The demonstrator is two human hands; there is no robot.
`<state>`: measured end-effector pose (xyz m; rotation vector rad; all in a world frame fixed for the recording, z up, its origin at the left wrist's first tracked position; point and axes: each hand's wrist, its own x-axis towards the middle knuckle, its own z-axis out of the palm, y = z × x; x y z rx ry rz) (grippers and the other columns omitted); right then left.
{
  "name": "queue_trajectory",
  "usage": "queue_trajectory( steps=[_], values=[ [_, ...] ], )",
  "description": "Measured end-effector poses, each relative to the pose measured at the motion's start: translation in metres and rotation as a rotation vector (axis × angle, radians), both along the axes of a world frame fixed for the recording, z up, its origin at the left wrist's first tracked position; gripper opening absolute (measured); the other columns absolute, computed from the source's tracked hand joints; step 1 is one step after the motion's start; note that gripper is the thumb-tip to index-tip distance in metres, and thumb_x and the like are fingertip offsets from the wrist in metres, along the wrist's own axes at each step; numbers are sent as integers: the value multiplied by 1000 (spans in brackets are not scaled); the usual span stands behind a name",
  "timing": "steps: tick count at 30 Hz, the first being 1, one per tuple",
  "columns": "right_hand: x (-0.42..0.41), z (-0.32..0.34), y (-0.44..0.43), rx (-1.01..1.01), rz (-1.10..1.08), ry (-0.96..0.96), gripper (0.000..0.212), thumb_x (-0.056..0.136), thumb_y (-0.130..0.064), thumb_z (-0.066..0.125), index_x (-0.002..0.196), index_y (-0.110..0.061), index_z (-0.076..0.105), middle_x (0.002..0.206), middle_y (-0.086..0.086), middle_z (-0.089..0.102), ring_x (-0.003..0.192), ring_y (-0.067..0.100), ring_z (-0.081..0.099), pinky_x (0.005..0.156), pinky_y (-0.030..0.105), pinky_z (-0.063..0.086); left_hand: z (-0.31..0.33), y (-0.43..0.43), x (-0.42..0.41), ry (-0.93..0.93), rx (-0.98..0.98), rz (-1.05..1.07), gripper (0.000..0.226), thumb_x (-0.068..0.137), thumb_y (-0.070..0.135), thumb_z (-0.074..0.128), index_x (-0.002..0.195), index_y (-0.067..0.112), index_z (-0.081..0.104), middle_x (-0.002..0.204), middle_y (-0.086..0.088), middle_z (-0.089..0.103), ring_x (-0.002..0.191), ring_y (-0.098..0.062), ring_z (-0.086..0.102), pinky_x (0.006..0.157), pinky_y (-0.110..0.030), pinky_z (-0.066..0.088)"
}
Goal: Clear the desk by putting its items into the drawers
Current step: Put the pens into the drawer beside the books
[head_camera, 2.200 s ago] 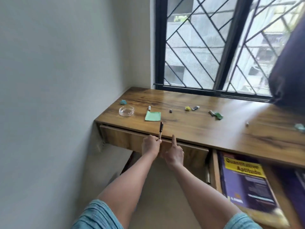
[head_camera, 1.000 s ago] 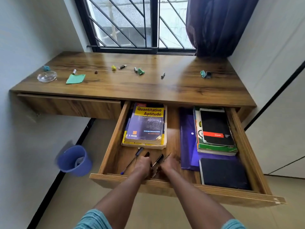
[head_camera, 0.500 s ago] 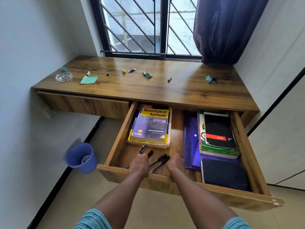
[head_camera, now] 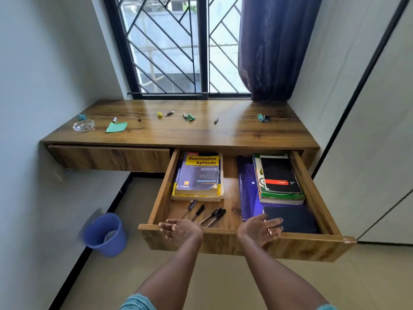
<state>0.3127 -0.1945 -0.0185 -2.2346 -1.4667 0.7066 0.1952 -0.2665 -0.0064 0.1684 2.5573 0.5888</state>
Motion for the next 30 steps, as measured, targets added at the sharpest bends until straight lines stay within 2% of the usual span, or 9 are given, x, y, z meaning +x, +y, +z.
queue_trajectory(
  steps=[2,4,5,8,11,13,16,24,30],
  values=[
    [5,3,-12,-15,-80,138,75,92,-19,56,146,7,11,154,26,-14,144,42,-7,118,46,1,2,-5,0,-110,62,89,81,91,33,56,146,-9,14,151,-26,23,139,-36,28,114,-41,30],
    [8,6,-19,-55,-95,228,98,87,-27,64,146,9,-5,153,29,-15,144,41,-8,118,42,1,0,-11,-2,-191,138,118,63,92,34,55,136,-8,39,139,-20,46,118,-29,50,96,-33,47],
    [11,8,-22,-76,-96,273,101,87,-26,65,145,11,-9,153,30,-14,144,41,-8,118,40,3,-2,-14,-1,-249,178,124,56,92,32,56,130,-8,46,133,-17,51,109,-26,56,88,-29,49],
    [17,7,-22,-108,-76,330,99,86,-20,66,145,13,-6,153,30,-8,145,39,-1,115,40,20,-7,-21,0,-443,338,167,42,91,26,59,118,-5,56,119,-17,61,104,-29,61,90,-34,52],
    [25,-1,-17,-135,-26,254,97,79,-30,74,144,14,16,152,30,16,142,40,19,108,40,36,-6,-25,3,-589,507,258,28,90,14,60,112,-3,58,103,-17,62,95,-29,61,86,-36,53],
    [30,-1,-15,-143,4,259,114,70,-30,82,146,12,7,153,29,16,141,39,24,108,41,37,-3,-23,3,-648,578,326,27,90,8,59,113,-6,58,99,-19,61,93,-31,62,86,-37,54],
    [32,3,-16,-147,17,261,125,63,-23,86,147,8,-1,153,28,16,137,38,32,105,40,42,0,-13,-2,-709,647,431,30,92,-4,50,122,-7,51,118,-24,57,111,-35,58,95,-45,49],
    [19,12,-1,8,25,280,111,79,-1,70,145,3,-19,155,26,8,141,34,25,100,36,44,-7,24,-11,-550,575,454,30,93,2,51,121,-7,51,114,-23,58,105,-36,60,92,-45,53],
    [-6,21,56,-38,18,351,117,76,-7,76,144,8,-18,153,31,1,144,35,13,108,34,30,-9,71,-25,-471,626,466,25,90,-1,52,114,-9,56,83,-15,53,80,-31,58,77,-40,56]
  ],
)
